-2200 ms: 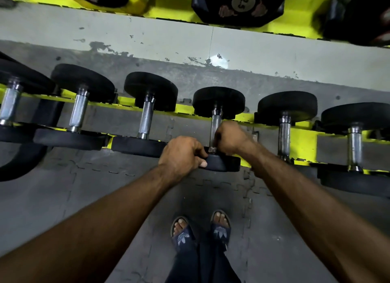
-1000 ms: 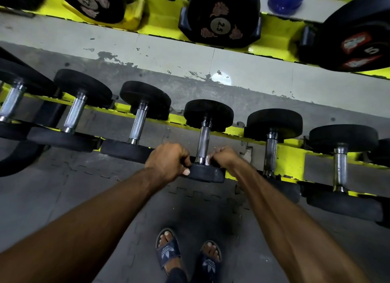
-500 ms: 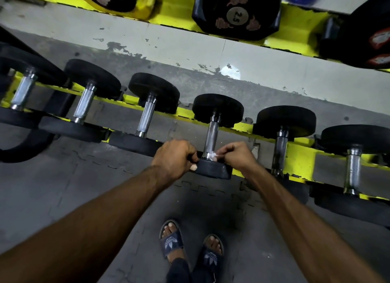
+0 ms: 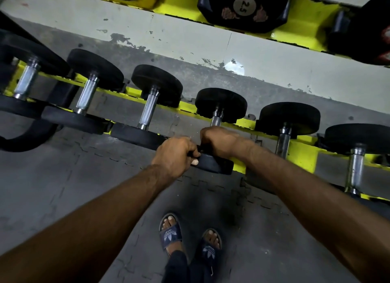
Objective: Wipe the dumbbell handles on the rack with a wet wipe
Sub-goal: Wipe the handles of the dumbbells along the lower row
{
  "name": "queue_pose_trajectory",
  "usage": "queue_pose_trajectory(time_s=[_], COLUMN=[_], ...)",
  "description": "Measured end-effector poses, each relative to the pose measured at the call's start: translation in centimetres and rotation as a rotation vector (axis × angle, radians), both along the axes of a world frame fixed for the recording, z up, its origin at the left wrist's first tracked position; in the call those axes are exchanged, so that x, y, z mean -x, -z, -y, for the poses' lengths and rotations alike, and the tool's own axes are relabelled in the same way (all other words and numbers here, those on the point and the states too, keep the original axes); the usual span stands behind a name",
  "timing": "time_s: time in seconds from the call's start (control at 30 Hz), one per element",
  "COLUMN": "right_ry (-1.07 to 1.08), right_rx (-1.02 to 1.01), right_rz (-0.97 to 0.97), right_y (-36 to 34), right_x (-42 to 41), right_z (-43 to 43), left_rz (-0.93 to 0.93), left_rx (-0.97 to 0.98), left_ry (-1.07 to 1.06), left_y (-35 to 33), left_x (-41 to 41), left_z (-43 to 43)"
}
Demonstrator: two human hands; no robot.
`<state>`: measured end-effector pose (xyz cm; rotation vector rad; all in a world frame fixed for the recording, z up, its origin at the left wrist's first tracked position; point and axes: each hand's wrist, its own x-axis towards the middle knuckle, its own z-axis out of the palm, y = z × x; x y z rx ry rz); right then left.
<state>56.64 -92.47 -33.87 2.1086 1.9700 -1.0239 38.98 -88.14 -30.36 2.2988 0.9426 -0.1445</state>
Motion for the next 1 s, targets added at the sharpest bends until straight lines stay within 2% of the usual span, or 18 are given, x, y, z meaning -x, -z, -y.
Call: queue_pose_trajectory(time_s=[0.13, 0.3, 0.37, 0.57, 0.67, 0.73, 0.9, 1.0], right_ry=[-0.195, -0.254, -0.259, -0.337, -0.364, -0.362, -0.209, -0.036], right_rx=[0.007, -0.099, -0.081, 0.357, 0.466, 0.409, 0.038, -0.106], right_rz=[0.084, 0.174, 0.171, 0.223, 0.198, 0.165, 0.046, 0.026], right_y=[-0.4, -0.3, -0.1, 0.1, -0.1, -0.5, -1.0, -1.2], right_x=[-0.4, -0.5, 0.4, 2.7, 2.4, 1.8, 0.6, 0.1], right_z=[-1.0, -1.8, -2.8, -6.3, -6.8, -6.1, -2.5, 0.2], left_rz=[0.035, 0.077, 0.131, 0.233, 0.276, 0.295, 0.289, 0.263], left_rx=[0.012, 0.011, -0.012, -0.016, -0.012, -0.016, -0.018, -0.012], left_ry=[-0.026, -0.010, 0.001, 0.053, 0.076, 0.087, 0.123, 0.139], left_y=[0.5, 1.3, 1.4, 1.6, 1.6, 1.8, 2.5, 2.4], left_x=[0.2, 0.7, 0.9, 1.5, 1.7, 1.8, 1.9, 1.8], left_z=[0.1, 0.2, 0.3, 0.2, 0.0, -0.1, -0.7, -0.9])
